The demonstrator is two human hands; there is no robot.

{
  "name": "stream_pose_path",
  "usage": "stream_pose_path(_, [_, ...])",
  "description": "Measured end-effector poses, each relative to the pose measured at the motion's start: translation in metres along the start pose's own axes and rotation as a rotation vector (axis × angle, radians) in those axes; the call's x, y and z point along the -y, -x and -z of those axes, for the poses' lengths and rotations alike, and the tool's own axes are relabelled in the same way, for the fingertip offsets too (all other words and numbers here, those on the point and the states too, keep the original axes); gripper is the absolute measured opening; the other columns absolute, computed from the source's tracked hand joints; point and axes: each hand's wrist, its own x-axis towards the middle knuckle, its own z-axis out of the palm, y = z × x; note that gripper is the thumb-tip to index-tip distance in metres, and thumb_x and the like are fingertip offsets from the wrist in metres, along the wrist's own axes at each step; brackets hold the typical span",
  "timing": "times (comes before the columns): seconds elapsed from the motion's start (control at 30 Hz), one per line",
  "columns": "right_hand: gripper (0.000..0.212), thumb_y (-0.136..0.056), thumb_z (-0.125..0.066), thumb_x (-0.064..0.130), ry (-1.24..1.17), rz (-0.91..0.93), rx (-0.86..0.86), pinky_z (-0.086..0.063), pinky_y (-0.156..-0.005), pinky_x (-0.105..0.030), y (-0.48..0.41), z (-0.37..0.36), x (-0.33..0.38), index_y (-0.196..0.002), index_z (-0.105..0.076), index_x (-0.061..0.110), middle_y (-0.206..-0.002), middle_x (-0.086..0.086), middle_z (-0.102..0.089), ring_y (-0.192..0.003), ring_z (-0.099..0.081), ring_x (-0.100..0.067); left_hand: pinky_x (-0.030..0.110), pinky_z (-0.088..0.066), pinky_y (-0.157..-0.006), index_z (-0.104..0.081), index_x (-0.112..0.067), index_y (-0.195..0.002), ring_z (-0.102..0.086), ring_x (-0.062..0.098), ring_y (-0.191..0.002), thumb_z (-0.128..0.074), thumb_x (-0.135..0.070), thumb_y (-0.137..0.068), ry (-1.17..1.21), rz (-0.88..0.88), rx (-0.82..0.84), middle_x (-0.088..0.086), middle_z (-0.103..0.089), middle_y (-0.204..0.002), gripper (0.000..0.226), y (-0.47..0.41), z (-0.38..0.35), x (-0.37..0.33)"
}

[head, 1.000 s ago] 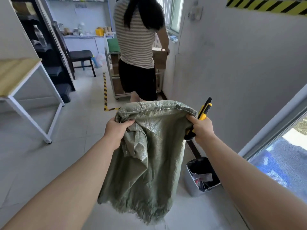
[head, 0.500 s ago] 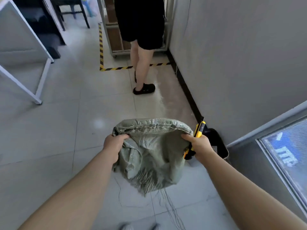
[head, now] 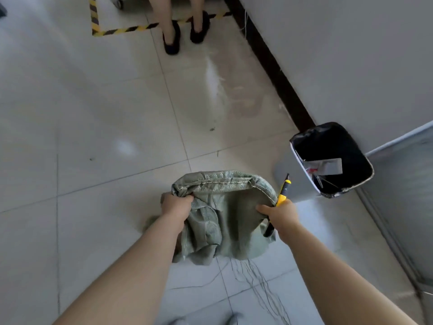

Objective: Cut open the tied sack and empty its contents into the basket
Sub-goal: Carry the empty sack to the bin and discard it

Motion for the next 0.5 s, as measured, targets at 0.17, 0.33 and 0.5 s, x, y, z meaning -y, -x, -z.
stream_pose_path(0.17, [0.032, -0.077, -0.076, 0.012, 0.055, -0.057, -0.032, -0.035, -0.049, -0.029, -0.066, -0.040, -0.061, -0.092, -0.049, 0.003, -0.074, -0.010, -0.053, -0.061, -0.049, -0.021, 0.031, -0.040, -0.072, -0.050, 0.001, -0.118, -0.051, 0.022, -0.072, -0.066, -0.021, -0.085, -0.094, 0.061, 0.038, 0.009, -0.056, -0.092, 0.042, -0.058, -0.052, 0.054])
stream_pose_path(0.33, [0.028, -0.079, -0.072, 0.009, 0.023, -0.076, -0.011, -0.052, -0.056, -0.036, -0.092, -0.050, -0.090, -0.094, -0.052, -0.005, -0.070, -0.014, -0.056, -0.057, -0.056, -0.026, 0.039, -0.043, -0.090, -0.030, -0.005, -0.140, -0.053, 0.031, -0.105, -0.078, -0.032, -0.075, -0.110, 0.091, 0.124, 0.016, -0.049, -0.136, 0.085, -0.084, -0.069, 0.074])
stream_pose_path(0.5, [0.030, -0.081, -0.074, 0.009, -0.126, -0.042, 0.047, -0.058, -0.053, -0.032, -0.043, -0.011, -0.050, -0.075, -0.045, 0.006, -0.077, -0.018, -0.057, -0.068, -0.064, -0.027, 0.046, -0.039, -0.105, -0.021, -0.011, -0.148, -0.043, 0.035, -0.131, -0.078, -0.033, -0.076, -0.225, -0.011, 0.076, 0.013, -0.037, -0.149, 0.095, -0.038, -0.045, 0.029])
